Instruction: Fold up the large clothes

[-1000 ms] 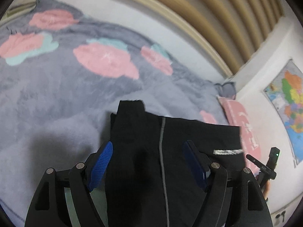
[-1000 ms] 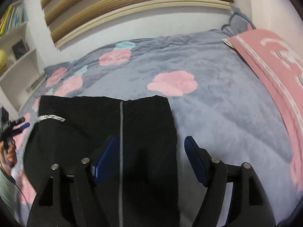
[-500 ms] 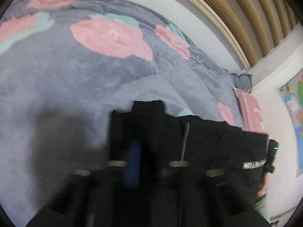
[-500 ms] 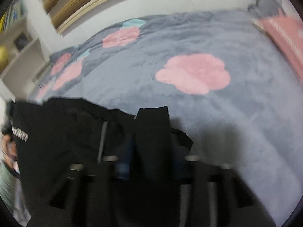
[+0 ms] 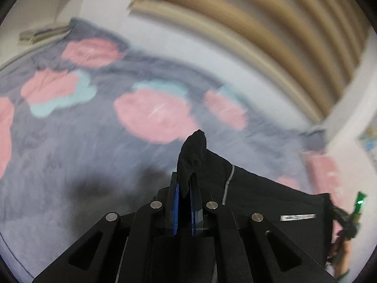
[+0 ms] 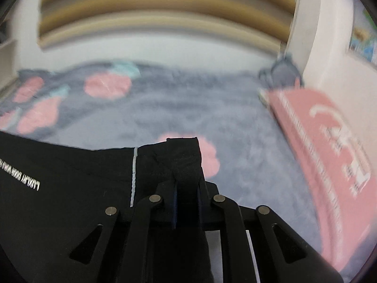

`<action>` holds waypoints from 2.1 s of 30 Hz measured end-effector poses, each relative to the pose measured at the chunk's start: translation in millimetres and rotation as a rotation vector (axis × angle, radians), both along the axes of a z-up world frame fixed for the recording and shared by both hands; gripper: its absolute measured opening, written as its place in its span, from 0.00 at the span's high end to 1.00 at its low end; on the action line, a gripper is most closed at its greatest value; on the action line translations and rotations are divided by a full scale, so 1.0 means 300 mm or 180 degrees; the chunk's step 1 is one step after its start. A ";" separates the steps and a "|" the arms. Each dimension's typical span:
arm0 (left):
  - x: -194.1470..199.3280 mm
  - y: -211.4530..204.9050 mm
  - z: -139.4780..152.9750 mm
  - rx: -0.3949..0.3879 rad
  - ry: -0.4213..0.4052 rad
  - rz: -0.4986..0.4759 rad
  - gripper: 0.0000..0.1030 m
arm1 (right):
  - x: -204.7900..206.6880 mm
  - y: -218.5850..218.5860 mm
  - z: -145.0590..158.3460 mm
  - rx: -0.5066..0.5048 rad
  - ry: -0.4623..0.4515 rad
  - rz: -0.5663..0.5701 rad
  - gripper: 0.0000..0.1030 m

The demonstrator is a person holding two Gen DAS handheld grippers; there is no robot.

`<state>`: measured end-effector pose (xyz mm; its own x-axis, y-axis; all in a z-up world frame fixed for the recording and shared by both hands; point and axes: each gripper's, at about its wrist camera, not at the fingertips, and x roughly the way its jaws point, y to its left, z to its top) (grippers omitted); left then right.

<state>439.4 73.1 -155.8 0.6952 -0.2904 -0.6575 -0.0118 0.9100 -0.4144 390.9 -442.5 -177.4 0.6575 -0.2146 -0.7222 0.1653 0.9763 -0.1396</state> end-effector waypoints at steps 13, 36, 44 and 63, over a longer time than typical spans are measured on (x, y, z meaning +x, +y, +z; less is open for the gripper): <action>0.051 0.066 -0.215 -0.0217 0.0379 0.0117 0.83 | 0.013 -0.039 -0.273 0.0611 0.0487 0.0081 0.73; -0.228 -0.603 -0.219 -0.0063 0.0576 -0.1247 0.75 | -0.283 0.518 -0.220 0.0503 0.0677 0.0916 0.36; -0.227 -0.585 -0.040 0.0064 0.0033 -0.1044 0.75 | -0.187 0.457 -0.043 0.0722 0.0282 0.0807 0.36; -0.319 -0.539 -0.059 -0.0597 0.0572 -0.1467 0.51 | -0.418 0.478 -0.004 0.0872 0.0351 0.1143 0.35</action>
